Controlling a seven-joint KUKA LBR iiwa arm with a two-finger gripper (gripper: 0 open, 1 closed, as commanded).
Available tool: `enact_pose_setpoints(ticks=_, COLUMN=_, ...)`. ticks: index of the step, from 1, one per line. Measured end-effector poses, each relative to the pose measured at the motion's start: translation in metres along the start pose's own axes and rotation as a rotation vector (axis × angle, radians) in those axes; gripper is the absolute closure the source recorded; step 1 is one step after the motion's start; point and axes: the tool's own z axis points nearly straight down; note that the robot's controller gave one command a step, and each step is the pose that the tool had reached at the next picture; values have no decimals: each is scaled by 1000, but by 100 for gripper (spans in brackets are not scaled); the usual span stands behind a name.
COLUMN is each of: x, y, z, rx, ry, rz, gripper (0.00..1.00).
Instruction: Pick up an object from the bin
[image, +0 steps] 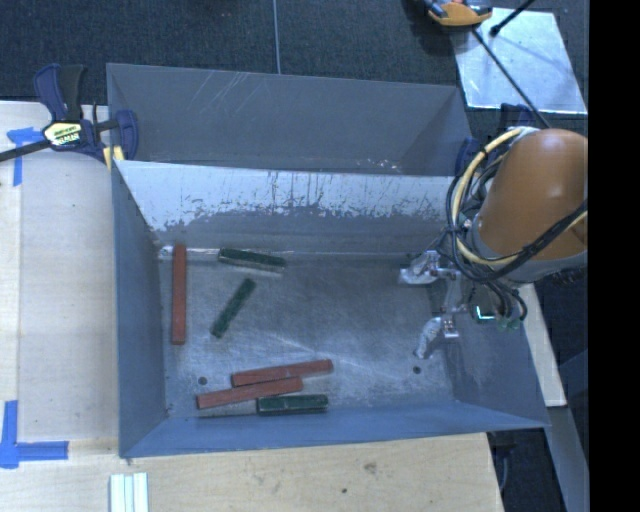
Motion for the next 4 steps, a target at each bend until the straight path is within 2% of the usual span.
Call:
enact_pose_setpoints(ticks=1, x=-2, y=0, z=-4, rx=1, ry=-8, rz=-2, gripper=0)
enact_pose_setpoints(ticks=2, x=15, y=46, z=31, rx=2, ry=-11, rz=-5, gripper=0)
enact_pose_setpoints(ticks=3, x=24, y=70, z=48, rx=-1, ry=-5, rz=-16, gripper=0)
enact_pose_setpoints(ticks=4, x=-21, y=111, z=98, rx=-1, ry=-36, rz=56, gripper=100)
